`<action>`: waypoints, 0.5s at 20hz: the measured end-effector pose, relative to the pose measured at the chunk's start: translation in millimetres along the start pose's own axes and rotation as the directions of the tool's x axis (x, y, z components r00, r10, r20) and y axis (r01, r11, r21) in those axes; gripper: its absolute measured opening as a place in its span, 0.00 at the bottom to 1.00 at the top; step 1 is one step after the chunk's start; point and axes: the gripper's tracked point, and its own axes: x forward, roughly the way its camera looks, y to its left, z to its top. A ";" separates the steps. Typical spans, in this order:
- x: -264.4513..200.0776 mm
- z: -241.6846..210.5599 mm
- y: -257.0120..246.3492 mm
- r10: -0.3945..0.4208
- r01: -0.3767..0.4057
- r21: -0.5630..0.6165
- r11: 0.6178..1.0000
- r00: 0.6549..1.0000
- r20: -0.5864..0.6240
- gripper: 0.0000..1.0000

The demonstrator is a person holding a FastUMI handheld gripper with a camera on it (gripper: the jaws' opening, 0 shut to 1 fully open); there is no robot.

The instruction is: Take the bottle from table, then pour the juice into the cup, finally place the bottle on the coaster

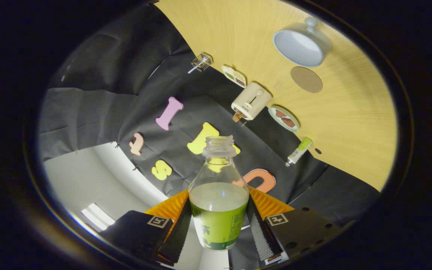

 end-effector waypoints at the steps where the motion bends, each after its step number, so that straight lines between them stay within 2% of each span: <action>1: -0.7 0.9 -2.0 0.001 -0.001 -0.009 1.000 1.000 0.000 0.79; 7: -1.2 7.0 -25.5 -0.012 0.012 -0.036 0.999 1.000 0.010 0.79; 10: -2.5 11.8 -43.3 -0.059 0.061 -0.140 0.988 0.998 0.023 0.79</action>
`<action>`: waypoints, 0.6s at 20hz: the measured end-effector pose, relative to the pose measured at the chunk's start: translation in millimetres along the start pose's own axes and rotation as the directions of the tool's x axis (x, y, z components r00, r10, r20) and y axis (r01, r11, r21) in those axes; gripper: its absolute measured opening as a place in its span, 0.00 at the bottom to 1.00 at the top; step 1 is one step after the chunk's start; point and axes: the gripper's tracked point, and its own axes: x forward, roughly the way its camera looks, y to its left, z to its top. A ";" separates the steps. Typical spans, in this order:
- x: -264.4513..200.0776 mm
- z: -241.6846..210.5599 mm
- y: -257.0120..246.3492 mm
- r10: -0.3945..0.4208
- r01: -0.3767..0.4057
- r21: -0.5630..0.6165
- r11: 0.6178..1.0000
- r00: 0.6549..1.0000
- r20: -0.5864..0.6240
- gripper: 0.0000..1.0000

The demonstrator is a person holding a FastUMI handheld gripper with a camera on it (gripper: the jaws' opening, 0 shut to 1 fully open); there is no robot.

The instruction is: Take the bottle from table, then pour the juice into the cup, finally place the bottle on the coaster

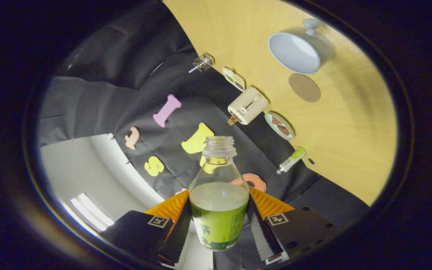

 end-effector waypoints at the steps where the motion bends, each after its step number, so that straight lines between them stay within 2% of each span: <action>1: -1.1 2.1 -10.5 -0.031 0.031 -0.044 0.999 1.000 0.006 0.79; 3: -3.9 11.8 -29.6 -0.087 0.092 -0.164 0.982 0.996 0.033 0.79; 6: -8.5 13.1 -43.7 -0.129 0.134 -0.302 0.944 0.991 0.036 0.79; 10: -18.8 9.1 -49.6 -0.126 0.128 -0.412 0.902 0.991 0.033 0.79; 12: -25.0 8.2 -55.8 -0.154 0.154 -0.487 0.860 0.987 0.040 0.79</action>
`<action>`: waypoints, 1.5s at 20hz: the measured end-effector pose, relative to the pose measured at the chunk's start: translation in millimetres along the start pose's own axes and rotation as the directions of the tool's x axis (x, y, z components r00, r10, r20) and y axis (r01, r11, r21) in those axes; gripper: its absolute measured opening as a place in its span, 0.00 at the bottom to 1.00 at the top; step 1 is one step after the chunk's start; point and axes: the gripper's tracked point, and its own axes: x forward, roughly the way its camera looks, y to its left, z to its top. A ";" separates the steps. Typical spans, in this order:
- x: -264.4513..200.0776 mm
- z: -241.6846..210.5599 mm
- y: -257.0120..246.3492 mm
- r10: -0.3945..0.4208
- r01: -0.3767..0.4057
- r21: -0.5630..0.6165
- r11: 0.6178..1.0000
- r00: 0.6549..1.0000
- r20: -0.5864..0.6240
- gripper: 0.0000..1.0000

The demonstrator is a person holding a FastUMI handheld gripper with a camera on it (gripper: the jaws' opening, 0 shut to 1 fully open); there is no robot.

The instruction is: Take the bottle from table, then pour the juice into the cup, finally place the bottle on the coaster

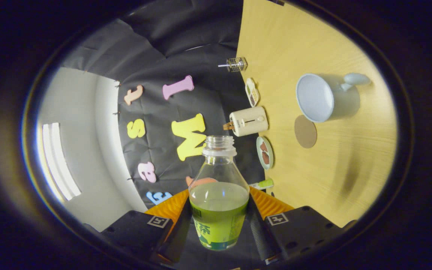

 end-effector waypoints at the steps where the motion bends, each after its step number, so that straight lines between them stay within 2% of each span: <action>1: -1.5 -1.9 -3.5 -0.019 0.019 -0.054 0.998 1.000 -0.004 0.79; 6: -1.3 -6.5 -8.2 -0.113 0.104 -0.276 0.955 0.993 -0.018 0.79; 8: -1.9 -7.2 -5.7 -0.147 0.131 -0.378 0.917 0.989 -0.014 0.79; 11: 2.0 -1.0 -0.5 -0.184 0.161 -0.531 0.832 0.983 0.010 0.79; 15: 8.1 7.0 9.1 -0.202 0.171 -0.704 0.689 0.979 0.040 0.80; 20: 2.2 13.9 48.0 -0.122 0.134 -0.844 0.519 0.989 0.082 0.80; 24: 6.7 16.2 72.1 -0.077 0.124 -0.932 0.341 0.992 0.104 0.80; 28: 1.1 27.2 80.8 -0.067 0.184 -0.972 0.146 0.982 0.175 0.80; 30: 5.1 35.2 78.0 -0.072 0.215 -0.973 0.085 0.975 0.209 0.81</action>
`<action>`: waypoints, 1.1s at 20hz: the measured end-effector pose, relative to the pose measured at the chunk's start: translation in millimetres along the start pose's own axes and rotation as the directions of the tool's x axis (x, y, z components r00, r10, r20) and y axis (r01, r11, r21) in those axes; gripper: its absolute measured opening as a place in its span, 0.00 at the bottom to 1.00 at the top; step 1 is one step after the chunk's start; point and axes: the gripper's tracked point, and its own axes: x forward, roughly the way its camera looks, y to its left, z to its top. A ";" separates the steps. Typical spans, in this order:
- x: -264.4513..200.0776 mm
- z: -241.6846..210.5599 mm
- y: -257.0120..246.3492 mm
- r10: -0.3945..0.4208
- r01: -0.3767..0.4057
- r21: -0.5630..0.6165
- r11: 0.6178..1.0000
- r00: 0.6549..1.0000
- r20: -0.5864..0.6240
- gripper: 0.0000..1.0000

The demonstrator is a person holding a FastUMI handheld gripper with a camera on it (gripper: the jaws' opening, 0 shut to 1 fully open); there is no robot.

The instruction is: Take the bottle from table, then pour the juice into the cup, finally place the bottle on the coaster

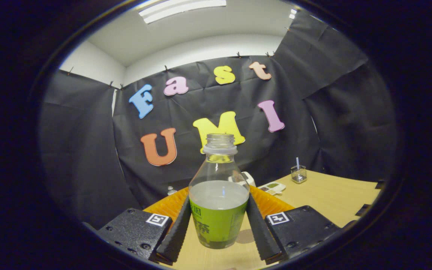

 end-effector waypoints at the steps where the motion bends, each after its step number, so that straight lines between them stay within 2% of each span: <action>1: 3.4 -2.7 -5.0 -0.029 0.029 -0.028 0.999 1.000 -0.002 0.81; 7: 30.5 -34.9 -21.5 -0.104 0.100 -0.148 0.984 0.994 -0.019 0.81; 15: 86.7 -78.3 -20.1 -0.117 0.110 -0.225 0.968 0.993 -0.018 0.82; 18: 108.4 -94.1 -15.7 -0.092 0.084 -0.250 0.965 0.996 -0.020 0.81; 22: 131.6 -120.9 -29.7 -0.110 0.094 -0.270 0.958 0.993 -0.046 0.82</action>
